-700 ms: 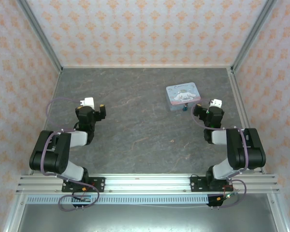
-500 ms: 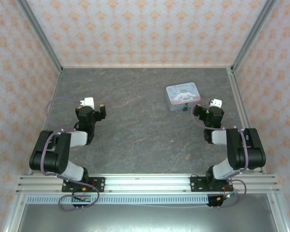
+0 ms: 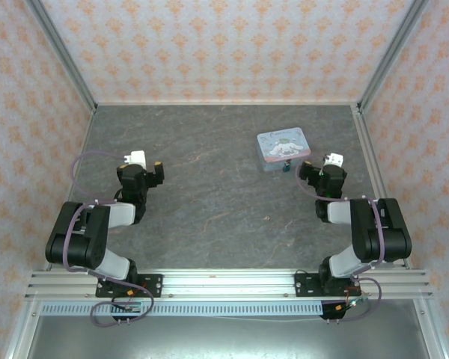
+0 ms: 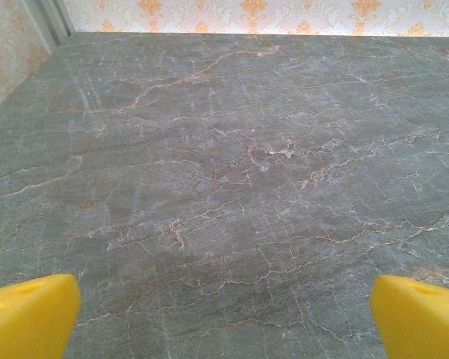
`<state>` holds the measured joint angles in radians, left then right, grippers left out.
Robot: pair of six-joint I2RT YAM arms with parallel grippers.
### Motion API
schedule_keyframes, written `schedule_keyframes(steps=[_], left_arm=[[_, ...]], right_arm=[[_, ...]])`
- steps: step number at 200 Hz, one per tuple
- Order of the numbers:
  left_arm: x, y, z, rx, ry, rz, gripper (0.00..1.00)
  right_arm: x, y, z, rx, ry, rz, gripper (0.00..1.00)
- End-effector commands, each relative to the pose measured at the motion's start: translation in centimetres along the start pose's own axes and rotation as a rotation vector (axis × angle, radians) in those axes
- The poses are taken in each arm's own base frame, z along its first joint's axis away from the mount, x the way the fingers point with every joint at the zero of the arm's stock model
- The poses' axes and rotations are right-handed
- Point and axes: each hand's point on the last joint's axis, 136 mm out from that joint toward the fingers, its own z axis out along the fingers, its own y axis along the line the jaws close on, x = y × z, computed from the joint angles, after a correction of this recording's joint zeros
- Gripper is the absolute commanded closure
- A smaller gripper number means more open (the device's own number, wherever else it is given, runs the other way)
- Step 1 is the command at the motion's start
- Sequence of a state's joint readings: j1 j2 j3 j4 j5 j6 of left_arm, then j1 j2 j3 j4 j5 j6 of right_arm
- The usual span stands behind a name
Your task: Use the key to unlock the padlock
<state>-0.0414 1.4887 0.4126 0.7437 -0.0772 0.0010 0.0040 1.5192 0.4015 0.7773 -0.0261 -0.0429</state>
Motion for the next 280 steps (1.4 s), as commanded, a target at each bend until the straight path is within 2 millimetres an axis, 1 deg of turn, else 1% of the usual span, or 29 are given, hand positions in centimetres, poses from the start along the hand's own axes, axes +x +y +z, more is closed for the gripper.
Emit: schedule_keyframes(steps=[1, 48, 57, 68, 72, 74, 75, 76, 77, 80, 81, 102, 117, 130, 133, 139, 151, 156, 168, 184, 206, 231, 244, 256, 280], left_arm=[[-0.4, -0.3, 0.3, 0.010, 0.004, 0.017, 0.00], [-0.4, -0.2, 0.3, 0.008, 0.001, 0.016, 0.00], [-0.8, 0.1, 0.2, -0.013, -0.003, 0.009, 0.00], [-2.0, 0.4, -0.1, -0.037, 0.005, 0.002, 0.00], [-2.4, 0.5, -0.3, -0.041, 0.014, 0.003, 0.00], [-2.1, 0.6, -0.4, -0.044, 0.034, 0.008, 0.00], [-2.7, 0.6, -0.5, -0.044, 0.021, 0.004, 0.00], [-2.8, 0.6, -0.5, -0.046, 0.021, 0.005, 0.00], [-2.5, 0.7, -0.6, -0.048, 0.035, 0.009, 0.00], [-3.2, 0.7, -0.8, -0.048, 0.023, 0.007, 0.00], [-3.1, 0.7, -0.9, -0.049, 0.031, 0.010, 0.00], [-5.9, 1.1, -2.6, -0.065, -0.017, -0.038, 0.00], [-7.5, 0.8, -3.6, -0.047, -0.029, -0.096, 0.00], [-9.0, 0.2, -4.5, -0.011, -0.032, -0.145, 0.00], [-9.2, 0.0, -4.7, -0.003, -0.029, -0.158, 0.00], [-9.6, -0.3, -5.1, 0.016, -0.022, -0.190, 0.00], [-10.3, -1.0, -5.8, 0.060, 0.003, -0.256, 0.00], [-10.5, -1.3, -6.1, 0.081, 0.013, -0.280, 0.00], [-10.8, -2.1, -6.6, 0.126, 0.037, -0.351, 0.00], [-10.6, -3.6, -7.0, 0.196, 0.072, -0.435, 0.00], [-10.0, -6.4, -7.3, 0.303, 0.136, -0.512, 0.00], [-9.0, -10.2, -7.7, 0.414, 0.211, -0.558, 0.00], [-8.3, -11.9, -7.9, 0.460, 0.248, -0.559, 0.00], [-7.7, -12.9, -8.0, 0.481, 0.265, -0.562, 0.00], [-7.5, -13.7, -7.6, 0.486, 0.252, -0.578, 0.00]], right_arm=[[-0.7, 0.1, 0.2, 0.005, -0.015, 0.003, 0.01], [-0.8, 0.0, 0.1, 0.005, -0.020, 0.005, 0.01], [-1.1, -0.5, 0.0, 0.040, -0.030, 0.020, 0.01], [-2.1, -1.1, -0.5, 0.079, -0.026, 0.037, 0.01], [-2.7, -1.1, -0.8, 0.079, -0.023, 0.039, 0.01], [-3.0, -1.1, -0.9, 0.079, -0.020, 0.039, 0.01], [-3.0, -1.1, -1.0, 0.079, -0.015, 0.038, 0.01], [-3.1, -1.1, -1.1, 0.078, -0.012, 0.038, 0.01], [-3.2, -1.0, -1.2, 0.077, -0.011, 0.038, 0.01], [-3.6, -0.9, -1.4, 0.072, -0.011, 0.037, 0.01], [-3.8, -0.8, -1.5, 0.068, -0.016, 0.037, 0.01], [-5.9, -0.5, -3.5, 0.047, -0.038, 0.050, 0.01], [-6.3, -0.4, -4.4, 0.043, 0.007, 0.045, 0.01], [-5.4, -0.2, -4.5, 0.042, 0.090, 0.049, 0.01], [-5.9, -0.1, -5.1, 0.035, 0.083, 0.056, 0.01], [-5.8, 0.0, -5.3, 0.029, 0.108, 0.070, 0.01], [-5.0, 0.3, -6.0, 0.016, 0.179, 0.106, 0.01], [-5.0, 0.7, -6.2, -0.001, 0.201, 0.119, 0.01], [-4.0, 1.5, -7.0, -0.033, 0.283, 0.156, 0.01], [-2.9, 2.6, -8.0, -0.080, 0.373, 0.203, 0.01], [-1.0, 3.6, -9.1, -0.098, 0.476, 0.271, 0.00], [1.1, 6.7, -10.8, -0.219, 0.574, 0.272, 0.06], [2.2, 7.7, -11.9, -0.236, 0.626, 0.247, 0.10], [3.5, 8.2, -12.9, -0.231, 0.686, 0.217, 0.15], [6.3, 9.6, -14.8, -0.235, 0.802, 0.159, 0.24]])
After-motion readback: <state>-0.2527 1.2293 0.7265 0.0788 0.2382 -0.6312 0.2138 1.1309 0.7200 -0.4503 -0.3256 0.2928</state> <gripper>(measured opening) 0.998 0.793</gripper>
